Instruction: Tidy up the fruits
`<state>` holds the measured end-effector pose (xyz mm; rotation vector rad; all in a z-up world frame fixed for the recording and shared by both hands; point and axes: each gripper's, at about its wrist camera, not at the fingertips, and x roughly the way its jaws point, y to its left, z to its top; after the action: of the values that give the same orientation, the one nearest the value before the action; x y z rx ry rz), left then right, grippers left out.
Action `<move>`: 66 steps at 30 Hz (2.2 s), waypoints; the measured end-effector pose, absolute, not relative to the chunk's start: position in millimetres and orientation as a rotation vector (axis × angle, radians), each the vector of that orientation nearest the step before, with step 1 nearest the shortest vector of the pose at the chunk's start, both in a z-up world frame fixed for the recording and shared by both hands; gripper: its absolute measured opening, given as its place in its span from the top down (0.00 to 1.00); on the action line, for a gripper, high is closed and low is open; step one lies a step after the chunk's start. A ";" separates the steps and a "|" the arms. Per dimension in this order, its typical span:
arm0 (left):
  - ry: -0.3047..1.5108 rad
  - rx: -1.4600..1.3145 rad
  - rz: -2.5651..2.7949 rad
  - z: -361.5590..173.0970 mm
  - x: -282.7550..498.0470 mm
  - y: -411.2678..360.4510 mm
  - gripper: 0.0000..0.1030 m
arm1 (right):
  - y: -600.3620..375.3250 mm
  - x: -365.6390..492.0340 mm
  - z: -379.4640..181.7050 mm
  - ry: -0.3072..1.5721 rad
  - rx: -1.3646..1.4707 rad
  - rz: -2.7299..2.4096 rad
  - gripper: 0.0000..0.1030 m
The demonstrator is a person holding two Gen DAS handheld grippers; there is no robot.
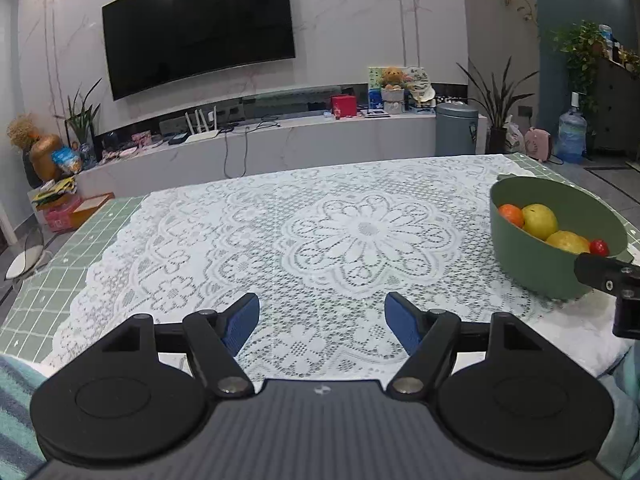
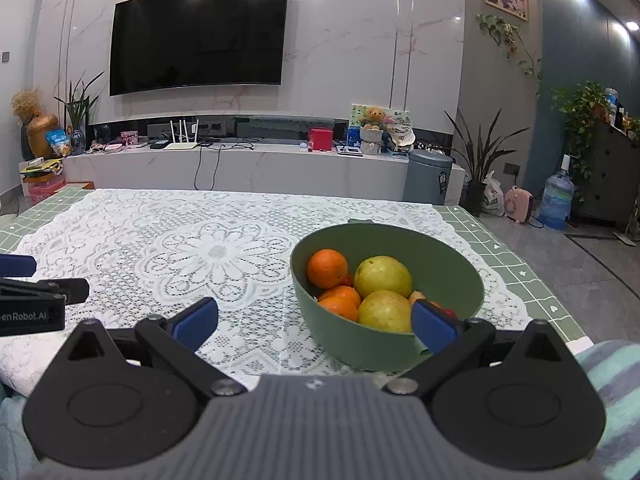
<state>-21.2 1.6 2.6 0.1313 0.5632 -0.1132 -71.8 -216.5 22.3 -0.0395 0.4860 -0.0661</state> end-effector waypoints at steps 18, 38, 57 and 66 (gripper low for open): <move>0.567 0.129 -0.101 3.8 -22.7 1.4 0.18 | -218.5 -68.7 19.8 0.497 -0.020 -0.068 0.04; 0.573 0.124 -0.112 4.6 -25.0 2.9 0.18 | -218.2 -66.1 15.4 0.520 -0.021 -0.069 0.04; 0.588 0.115 -0.124 3.7 -22.5 5.1 0.18 | -216.9 -63.9 14.7 0.534 -0.018 -0.066 0.04; 0.594 0.116 -0.123 2.9 -22.3 5.4 0.18 | -217.9 -62.2 13.9 0.541 -0.012 -0.066 0.04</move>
<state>-22.3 5.4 2.9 0.1164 0.5943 -0.1233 -62.2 -217.9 13.9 -0.0117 0.5407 -0.0661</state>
